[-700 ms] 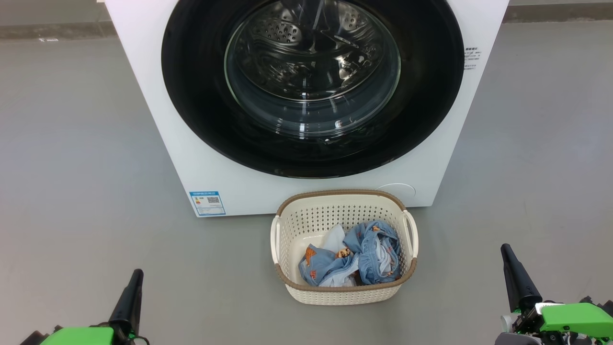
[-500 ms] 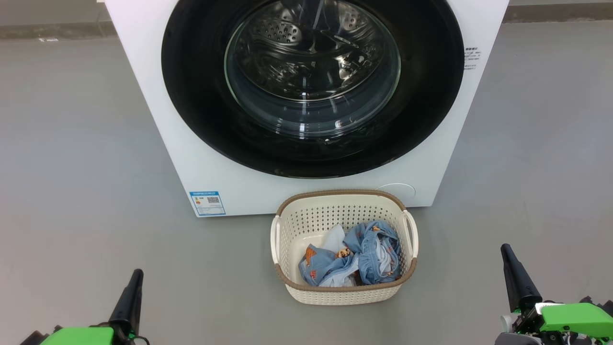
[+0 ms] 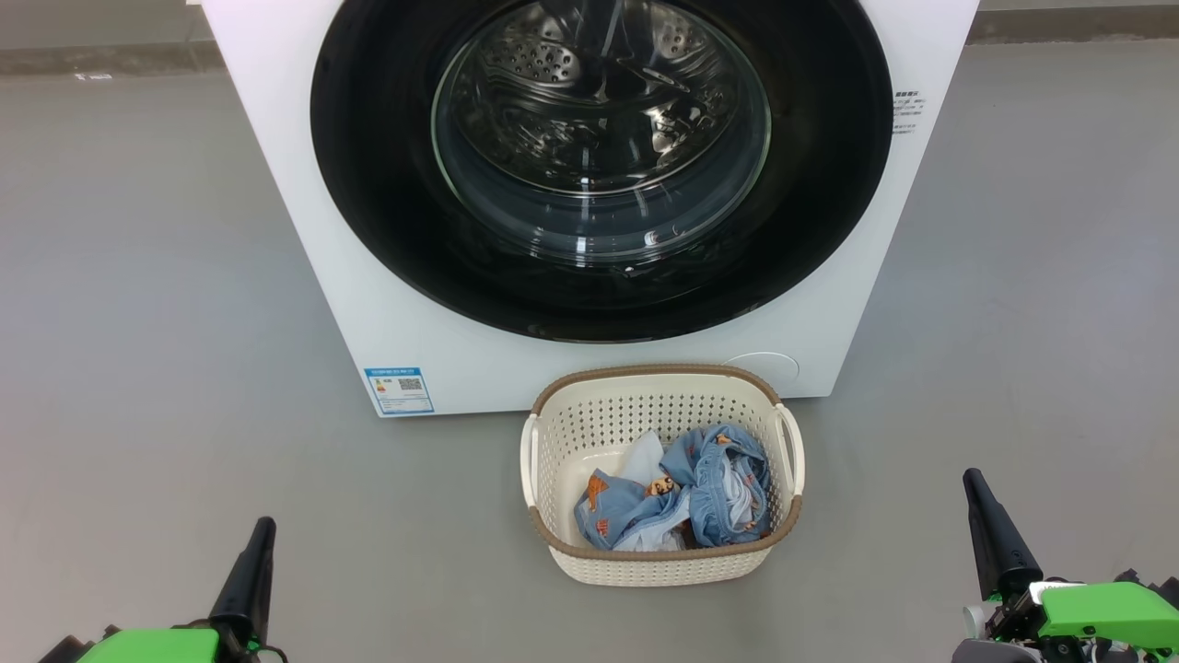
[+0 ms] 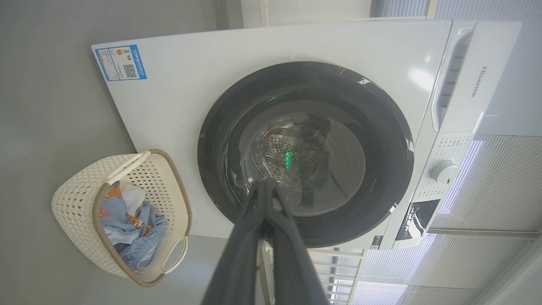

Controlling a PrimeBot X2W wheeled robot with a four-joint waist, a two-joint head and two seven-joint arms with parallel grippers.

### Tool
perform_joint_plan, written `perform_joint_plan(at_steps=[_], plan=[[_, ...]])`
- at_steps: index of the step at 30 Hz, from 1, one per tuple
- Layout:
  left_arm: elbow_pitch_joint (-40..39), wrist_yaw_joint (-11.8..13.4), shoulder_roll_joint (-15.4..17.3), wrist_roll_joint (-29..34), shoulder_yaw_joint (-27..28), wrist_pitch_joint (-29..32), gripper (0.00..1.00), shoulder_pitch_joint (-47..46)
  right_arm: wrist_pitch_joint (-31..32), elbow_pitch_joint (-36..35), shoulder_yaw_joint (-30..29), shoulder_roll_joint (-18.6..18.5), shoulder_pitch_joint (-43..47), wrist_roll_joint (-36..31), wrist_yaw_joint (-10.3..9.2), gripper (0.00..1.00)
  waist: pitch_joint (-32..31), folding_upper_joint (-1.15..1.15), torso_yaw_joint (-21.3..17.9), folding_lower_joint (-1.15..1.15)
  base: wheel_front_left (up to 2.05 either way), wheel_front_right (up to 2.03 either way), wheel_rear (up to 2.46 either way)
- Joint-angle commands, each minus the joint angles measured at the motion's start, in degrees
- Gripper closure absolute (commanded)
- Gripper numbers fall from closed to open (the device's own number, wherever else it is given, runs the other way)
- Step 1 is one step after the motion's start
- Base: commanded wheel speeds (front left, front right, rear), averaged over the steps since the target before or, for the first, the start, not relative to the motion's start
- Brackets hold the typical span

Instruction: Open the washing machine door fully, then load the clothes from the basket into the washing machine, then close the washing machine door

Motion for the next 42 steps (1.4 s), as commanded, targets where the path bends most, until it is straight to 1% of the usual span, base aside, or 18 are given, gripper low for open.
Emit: perform_joint_plan(at_steps=[1,42], plan=[[-1.06,-0.41,0.76,0.84,1.99,0.39,1.00,-2.39,0.48,-1.41,1.24,-0.23,-2.32,-0.71,0.09,1.00,0.00,0.00,0.00,0.00,0.00,0.00,0.00],[-1.07,-0.41,0.76,0.82,1.96,0.36,1.00,-2.39,0.49,-1.41,1.23,-0.22,-2.32,-0.72,0.09,1.00,0.00,0.00,0.00,0.00,0.00,0.00,0.00]])
